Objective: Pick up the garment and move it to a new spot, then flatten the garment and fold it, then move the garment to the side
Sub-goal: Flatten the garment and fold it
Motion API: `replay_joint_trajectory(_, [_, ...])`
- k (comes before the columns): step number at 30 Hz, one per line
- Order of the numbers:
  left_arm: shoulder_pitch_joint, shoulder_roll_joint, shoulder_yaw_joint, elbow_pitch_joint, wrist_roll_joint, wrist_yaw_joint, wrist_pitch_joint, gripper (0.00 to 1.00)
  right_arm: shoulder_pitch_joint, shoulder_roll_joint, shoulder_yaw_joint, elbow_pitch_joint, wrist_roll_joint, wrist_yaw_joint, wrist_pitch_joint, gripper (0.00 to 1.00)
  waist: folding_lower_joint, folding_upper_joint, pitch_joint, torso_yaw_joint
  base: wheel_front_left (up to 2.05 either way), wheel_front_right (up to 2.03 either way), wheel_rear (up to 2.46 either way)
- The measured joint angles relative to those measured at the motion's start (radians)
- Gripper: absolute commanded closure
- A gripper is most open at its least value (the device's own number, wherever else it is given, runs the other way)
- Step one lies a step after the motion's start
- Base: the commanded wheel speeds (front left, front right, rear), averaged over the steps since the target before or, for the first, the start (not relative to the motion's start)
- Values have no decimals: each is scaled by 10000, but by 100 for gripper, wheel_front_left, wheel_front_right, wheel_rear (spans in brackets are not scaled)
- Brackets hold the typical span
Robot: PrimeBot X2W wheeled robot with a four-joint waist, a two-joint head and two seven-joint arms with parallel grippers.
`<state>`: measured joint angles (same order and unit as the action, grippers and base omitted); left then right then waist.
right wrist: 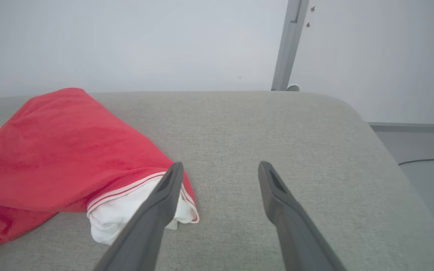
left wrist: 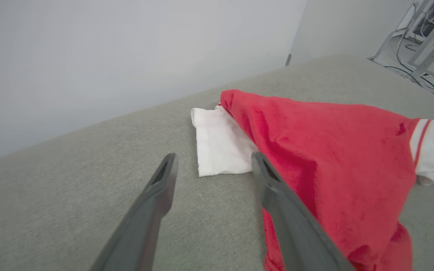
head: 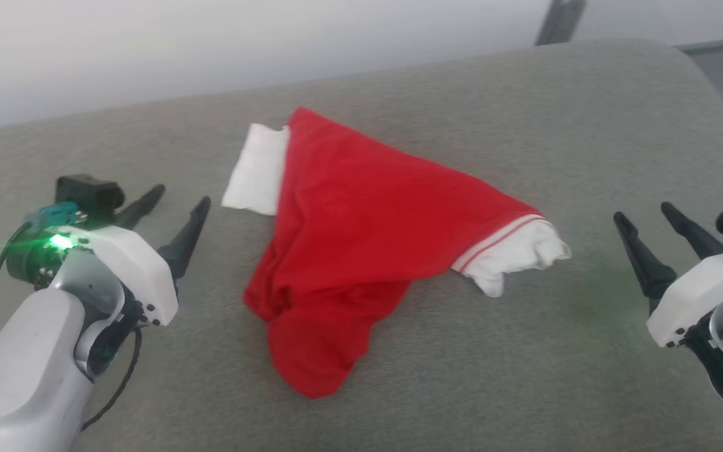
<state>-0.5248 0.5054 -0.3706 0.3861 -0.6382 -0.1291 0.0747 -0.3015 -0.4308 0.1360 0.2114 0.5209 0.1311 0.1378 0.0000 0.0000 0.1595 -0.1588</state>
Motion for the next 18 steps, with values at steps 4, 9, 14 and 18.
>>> replay_joint_trajectory(4, [-221,174,-414,42,-378,0,1110,0,154,514,-675,-105,-558,0,-558,0,0,0,-31,-529,0,0,0])
replay_joint_trajectory(9, [-437,192,-815,155,-640,4,2462,0,327,1179,-1289,-192,-1164,0,-1041,0,0,0,-16,-1114,0,0,0])
replay_joint_trajectory(14, [-689,151,-1269,299,-763,61,3774,0,389,1641,-1490,-290,-1442,0,-1338,0,0,0,106,-1522,0,0,0])
replay_joint_trajectory(18, [-852,100,-1507,579,-779,184,4468,0,407,1889,-1482,-245,-1551,0,-1728,0,0,0,276,-1737,0,0,0])
